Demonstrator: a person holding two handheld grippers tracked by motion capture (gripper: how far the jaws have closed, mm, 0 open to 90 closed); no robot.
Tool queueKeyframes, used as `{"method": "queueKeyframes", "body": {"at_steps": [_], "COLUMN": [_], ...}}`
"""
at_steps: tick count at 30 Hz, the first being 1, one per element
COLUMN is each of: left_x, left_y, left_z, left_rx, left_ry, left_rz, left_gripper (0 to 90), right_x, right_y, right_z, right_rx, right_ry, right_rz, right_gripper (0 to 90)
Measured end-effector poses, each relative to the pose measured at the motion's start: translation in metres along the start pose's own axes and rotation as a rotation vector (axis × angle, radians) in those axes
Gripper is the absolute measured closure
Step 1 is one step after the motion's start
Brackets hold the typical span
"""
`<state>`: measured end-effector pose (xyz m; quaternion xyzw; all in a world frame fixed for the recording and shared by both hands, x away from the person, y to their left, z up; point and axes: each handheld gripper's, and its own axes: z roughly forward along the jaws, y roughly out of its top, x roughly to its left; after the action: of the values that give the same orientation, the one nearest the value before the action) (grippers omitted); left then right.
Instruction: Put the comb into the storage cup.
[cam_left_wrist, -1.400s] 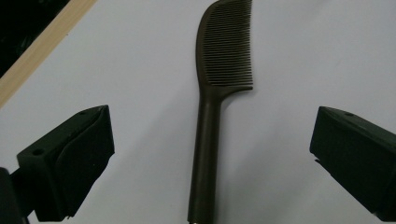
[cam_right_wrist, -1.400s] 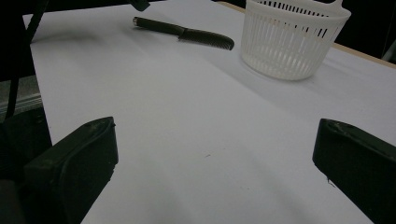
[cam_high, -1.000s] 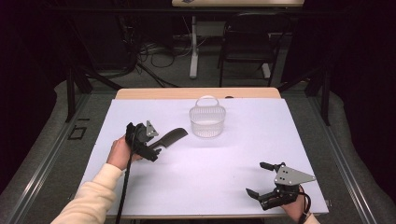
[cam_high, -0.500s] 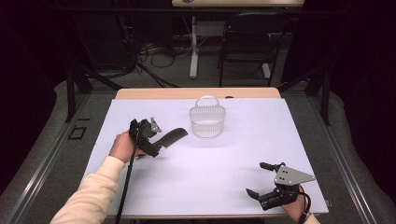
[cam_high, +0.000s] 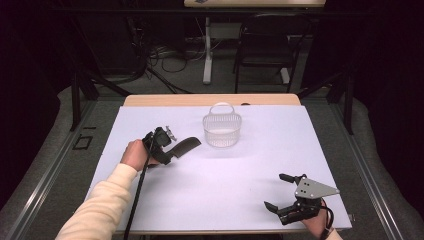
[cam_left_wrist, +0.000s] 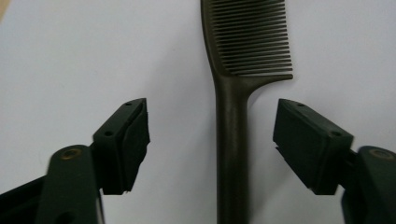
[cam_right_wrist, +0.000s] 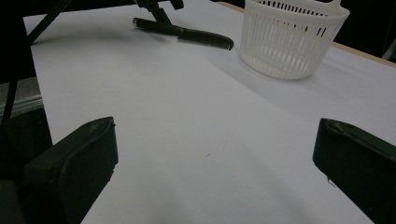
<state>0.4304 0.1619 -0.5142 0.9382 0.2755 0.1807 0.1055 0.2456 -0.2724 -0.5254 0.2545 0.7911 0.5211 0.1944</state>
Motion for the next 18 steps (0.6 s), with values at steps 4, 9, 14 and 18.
{"method": "queueKeyframes", "body": {"at_steps": [4,9,14,18], "left_x": [0.001,0.004,0.007,0.009], "left_y": [0.002,0.005,0.01,0.013], "left_z": [0.004,0.009,0.012,0.015], "left_rx": [0.043,0.075,0.101,0.116], "left_ry": [-0.032,-0.064,-0.105,-0.124], "left_rz": [-0.003,-0.024,-0.03,-0.026], "left_gripper": [40.5,49.3,56.9,61.3], "right_x": [0.0,-0.001,-0.001,-0.001], "right_y": [0.0,-0.001,-0.001,-0.001], "right_z": [0.001,0.001,0.001,0.001], "right_rx": [0.006,0.003,0.009,0.012], "right_ry": [0.001,0.002,0.004,0.003], "right_rz": [0.004,0.006,0.005,0.004], "right_gripper": [0.0,0.0,0.0,0.0]}}
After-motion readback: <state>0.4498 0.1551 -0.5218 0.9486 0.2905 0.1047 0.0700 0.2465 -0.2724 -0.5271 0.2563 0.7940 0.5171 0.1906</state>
